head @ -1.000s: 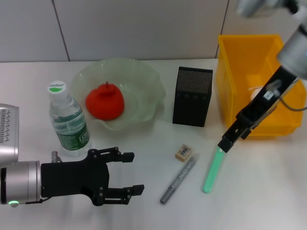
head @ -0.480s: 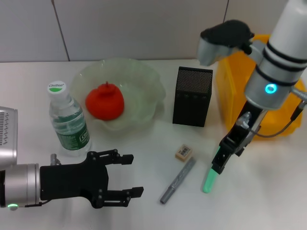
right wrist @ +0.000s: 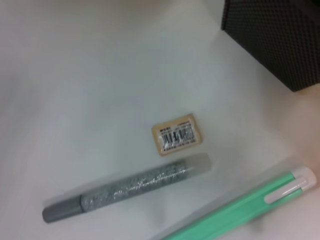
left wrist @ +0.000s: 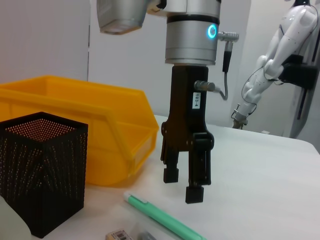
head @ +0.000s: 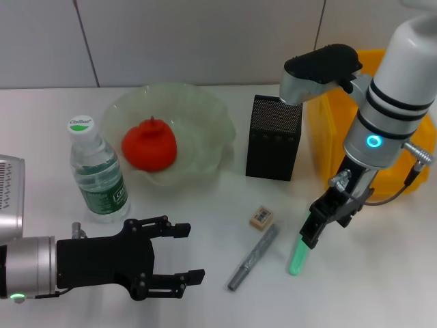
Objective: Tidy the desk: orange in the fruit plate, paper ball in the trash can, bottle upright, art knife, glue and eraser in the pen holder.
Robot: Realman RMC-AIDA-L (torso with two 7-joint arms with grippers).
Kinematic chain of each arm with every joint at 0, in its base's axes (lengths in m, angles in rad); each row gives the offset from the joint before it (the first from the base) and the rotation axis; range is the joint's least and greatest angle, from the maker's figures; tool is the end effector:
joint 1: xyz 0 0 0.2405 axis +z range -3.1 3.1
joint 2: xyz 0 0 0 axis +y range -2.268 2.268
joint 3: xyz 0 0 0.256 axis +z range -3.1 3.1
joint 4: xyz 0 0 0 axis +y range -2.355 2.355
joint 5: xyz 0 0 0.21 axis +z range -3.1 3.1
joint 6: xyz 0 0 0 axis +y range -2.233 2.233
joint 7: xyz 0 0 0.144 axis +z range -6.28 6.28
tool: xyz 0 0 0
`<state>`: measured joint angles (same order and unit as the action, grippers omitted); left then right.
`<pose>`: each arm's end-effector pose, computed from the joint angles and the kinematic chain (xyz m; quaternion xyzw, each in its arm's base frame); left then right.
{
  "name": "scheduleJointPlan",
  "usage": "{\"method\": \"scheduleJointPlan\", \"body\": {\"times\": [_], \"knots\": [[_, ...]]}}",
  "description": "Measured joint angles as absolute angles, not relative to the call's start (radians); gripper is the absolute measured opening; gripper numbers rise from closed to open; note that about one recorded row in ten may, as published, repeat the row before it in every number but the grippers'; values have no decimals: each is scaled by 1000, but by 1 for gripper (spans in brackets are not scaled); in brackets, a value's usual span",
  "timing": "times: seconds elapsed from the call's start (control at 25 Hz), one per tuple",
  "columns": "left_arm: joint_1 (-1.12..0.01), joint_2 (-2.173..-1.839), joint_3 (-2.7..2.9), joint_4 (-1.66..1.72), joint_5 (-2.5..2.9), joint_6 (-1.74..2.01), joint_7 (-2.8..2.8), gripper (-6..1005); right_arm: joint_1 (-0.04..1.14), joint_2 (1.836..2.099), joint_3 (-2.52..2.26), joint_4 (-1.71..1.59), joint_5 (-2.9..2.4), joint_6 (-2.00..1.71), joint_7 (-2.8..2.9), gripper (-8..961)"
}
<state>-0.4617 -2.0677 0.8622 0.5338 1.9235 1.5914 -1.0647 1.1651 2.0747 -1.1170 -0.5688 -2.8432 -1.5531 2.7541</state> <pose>-0.2749 0.2880 -0.0330 -0.9627 -0.1101 -0.2341 0.0800 0.1528 0.3994 -0.0392 -0.8308 0.4539 -0.2999 0.1174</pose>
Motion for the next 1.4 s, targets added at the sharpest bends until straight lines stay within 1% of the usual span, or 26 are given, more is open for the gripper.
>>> {"method": "scheduleJointPlan", "body": {"times": [0.56, 1.4], "knots": [[-468, -2068, 864, 536, 1924, 1611, -1057, 811, 1156, 2076, -1117, -546, -2835, -1473, 2924, 804], [-465, -2065, 864, 546, 1901, 1673, -1064, 811, 1163, 2084, -1130, -478, -2830, -1418, 2957, 804]]}}
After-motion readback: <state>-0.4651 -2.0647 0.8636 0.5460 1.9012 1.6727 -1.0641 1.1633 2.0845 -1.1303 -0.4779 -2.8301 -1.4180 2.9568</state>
